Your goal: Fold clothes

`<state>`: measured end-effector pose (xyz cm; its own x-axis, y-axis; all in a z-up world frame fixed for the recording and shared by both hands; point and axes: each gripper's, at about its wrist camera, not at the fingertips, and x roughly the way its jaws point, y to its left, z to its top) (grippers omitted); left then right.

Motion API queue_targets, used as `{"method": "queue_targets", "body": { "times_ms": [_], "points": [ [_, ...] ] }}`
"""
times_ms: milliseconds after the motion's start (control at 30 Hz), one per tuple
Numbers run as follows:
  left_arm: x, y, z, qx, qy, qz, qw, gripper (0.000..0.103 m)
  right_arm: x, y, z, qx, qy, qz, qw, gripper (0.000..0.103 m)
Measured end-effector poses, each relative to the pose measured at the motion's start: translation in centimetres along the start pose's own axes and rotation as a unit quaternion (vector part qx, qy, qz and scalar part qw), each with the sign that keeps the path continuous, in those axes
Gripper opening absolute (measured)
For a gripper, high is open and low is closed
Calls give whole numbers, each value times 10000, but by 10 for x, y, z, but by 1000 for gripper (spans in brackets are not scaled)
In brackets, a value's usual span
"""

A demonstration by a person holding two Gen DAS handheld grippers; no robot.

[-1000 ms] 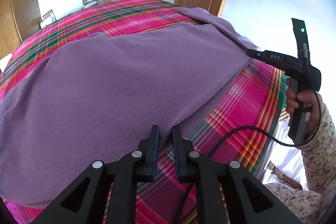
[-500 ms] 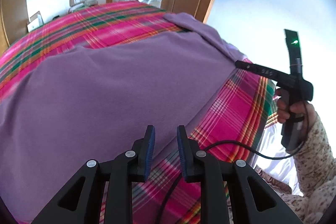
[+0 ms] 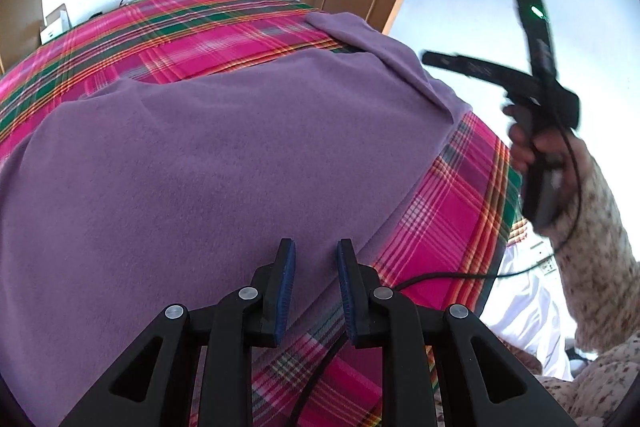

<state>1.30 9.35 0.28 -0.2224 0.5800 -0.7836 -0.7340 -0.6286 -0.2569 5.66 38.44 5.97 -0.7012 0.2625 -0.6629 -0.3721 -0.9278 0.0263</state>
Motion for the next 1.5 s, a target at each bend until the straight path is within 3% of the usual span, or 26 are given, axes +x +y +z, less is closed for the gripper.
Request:
{"method": "queue_targets", "body": {
  "times_ms": [367, 733, 767, 800, 933, 1233, 1500],
  "points": [
    [5, 4, 5, -172, 7, -92, 9998, 22, 72, 18, 51, -214, 499, 127, 9984, 37],
    [9, 5, 10, -218, 11, -152, 9996, 22, 112, 31, 58, -483, 1013, -323, 9932, 37],
    [9, 4, 11, -215, 13, -149, 9997, 22, 113, 30, 57, -482, 1017, -372, 9930, 35],
    [10, 4, 11, -214, 14, -145, 9997, 22, 114, 29, 56, -480, 1014, -420, 9928, 24],
    [9, 3, 11, -219, 21, -124, 9997, 22, 112, 21, 57, -401, 948, -488, 9935, 4],
    [9, 4, 11, -249, 15, -57, 9997, 22, 64, -22, 60, 216, 260, -557, 9979, 3],
    [11, 5, 12, -212, 25, 14, 9998, 22, 25, -78, 48, 1033, -123, -527, 9932, 3]
  ]
}}
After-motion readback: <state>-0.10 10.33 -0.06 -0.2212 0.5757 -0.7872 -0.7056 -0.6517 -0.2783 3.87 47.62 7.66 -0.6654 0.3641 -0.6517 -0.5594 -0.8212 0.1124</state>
